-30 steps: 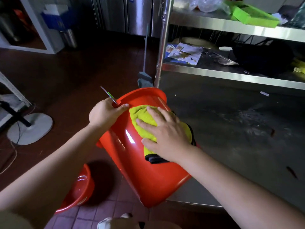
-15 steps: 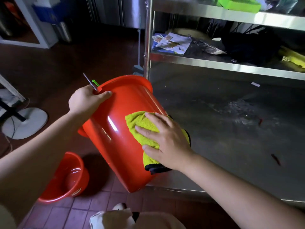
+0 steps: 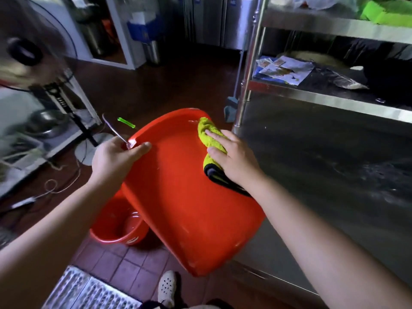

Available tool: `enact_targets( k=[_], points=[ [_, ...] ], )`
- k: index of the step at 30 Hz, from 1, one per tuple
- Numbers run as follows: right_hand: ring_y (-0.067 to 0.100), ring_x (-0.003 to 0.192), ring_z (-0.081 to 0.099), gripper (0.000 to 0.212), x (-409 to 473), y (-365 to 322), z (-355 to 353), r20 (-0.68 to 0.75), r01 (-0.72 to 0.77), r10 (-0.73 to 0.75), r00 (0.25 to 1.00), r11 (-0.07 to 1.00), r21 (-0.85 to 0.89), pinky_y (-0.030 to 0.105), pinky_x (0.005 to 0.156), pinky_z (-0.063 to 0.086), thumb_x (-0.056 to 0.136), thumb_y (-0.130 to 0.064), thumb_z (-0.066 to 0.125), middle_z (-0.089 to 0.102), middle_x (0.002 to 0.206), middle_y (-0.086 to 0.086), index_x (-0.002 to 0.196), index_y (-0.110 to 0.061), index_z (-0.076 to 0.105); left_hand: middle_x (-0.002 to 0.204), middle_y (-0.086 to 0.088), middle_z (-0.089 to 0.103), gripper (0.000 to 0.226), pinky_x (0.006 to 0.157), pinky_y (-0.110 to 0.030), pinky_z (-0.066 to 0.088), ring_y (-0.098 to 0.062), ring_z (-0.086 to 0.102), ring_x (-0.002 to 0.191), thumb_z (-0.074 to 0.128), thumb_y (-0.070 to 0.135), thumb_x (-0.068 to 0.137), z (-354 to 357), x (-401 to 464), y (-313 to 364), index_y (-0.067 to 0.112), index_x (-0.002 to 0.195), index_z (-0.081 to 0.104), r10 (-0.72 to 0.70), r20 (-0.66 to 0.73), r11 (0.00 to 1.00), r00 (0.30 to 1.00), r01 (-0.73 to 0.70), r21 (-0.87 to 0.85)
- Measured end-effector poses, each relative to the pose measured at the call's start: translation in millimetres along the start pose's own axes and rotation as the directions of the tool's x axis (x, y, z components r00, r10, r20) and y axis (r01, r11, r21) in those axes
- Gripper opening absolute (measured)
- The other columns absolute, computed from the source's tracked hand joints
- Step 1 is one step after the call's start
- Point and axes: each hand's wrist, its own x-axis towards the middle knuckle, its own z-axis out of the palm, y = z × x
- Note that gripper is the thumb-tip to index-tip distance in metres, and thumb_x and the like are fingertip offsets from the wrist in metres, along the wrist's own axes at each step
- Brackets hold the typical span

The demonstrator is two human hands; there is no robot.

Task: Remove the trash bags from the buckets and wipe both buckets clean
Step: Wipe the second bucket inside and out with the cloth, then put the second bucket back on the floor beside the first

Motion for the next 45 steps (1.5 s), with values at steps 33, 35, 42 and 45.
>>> enact_targets(
  k=[33, 35, 42, 45],
  points=[
    [0.023, 0.118, 0.053, 0.037, -7.3, -26.0, 188.3, -0.099, -0.593, 0.601, 0.793, 0.724, -0.351, 0.030, 0.099, 0.038, 0.088, -0.027, 0.060, 0.061, 0.126, 0.003, 0.124, -0.020, 0.062, 0.087, -0.016, 0.072, 0.045, 0.071, -0.036, 0.050, -0.034, 0.067, 0.083, 0.084, 0.033, 0.062, -10.5, 215.5, -164.1, 0.010, 0.098, 0.071, 0.379, 0.726, 0.531, 0.574, -0.778, 0.337],
    [0.022, 0.104, 0.061, 0.028, 30.6, -45.6, 200.5, -0.162, -0.546, 0.522, 0.838, 0.799, -0.252, 0.030, 0.091, 0.042, 0.086, -0.024, 0.064, 0.069, 0.112, 0.001, 0.113, -0.020, 0.069, 0.078, -0.015, 0.071, 0.040, 0.068, -0.036, 0.052, -0.034, 0.068, 0.075, 0.087, 0.028, 0.055, 1.1, 218.2, -162.3, 0.009, 0.086, 0.071, 0.430, 0.758, 0.470, 0.490, -0.838, 0.275],
    [0.009, 0.078, 0.058, 0.013, 146.4, -66.1, 235.4, -0.534, -0.450, 0.487, 0.691, 0.868, 0.208, 0.022, 0.072, 0.046, 0.085, -0.013, 0.060, 0.059, 0.090, -0.009, 0.092, -0.021, 0.069, 0.062, -0.002, 0.062, 0.048, 0.051, -0.028, 0.048, -0.025, 0.061, 0.056, 0.091, 0.035, 0.037, 37.3, 244.8, -180.5, 0.014, 0.072, 0.066, 0.467, 0.823, 0.268, 0.324, -0.939, 0.218],
    [0.010, 0.082, 0.059, 0.014, 172.0, -47.0, 259.9, -0.469, -0.462, 0.534, 0.703, 0.845, 0.269, 0.014, 0.071, 0.042, 0.084, -0.007, 0.061, 0.063, 0.089, -0.009, 0.087, -0.019, 0.068, 0.063, -0.001, 0.062, 0.042, 0.051, -0.028, 0.047, -0.024, 0.061, 0.058, 0.087, 0.035, 0.046, 51.0, 265.7, -191.1, 0.014, 0.075, 0.067, 0.481, 0.809, 0.258, 0.339, -0.936, 0.239]
  ],
)
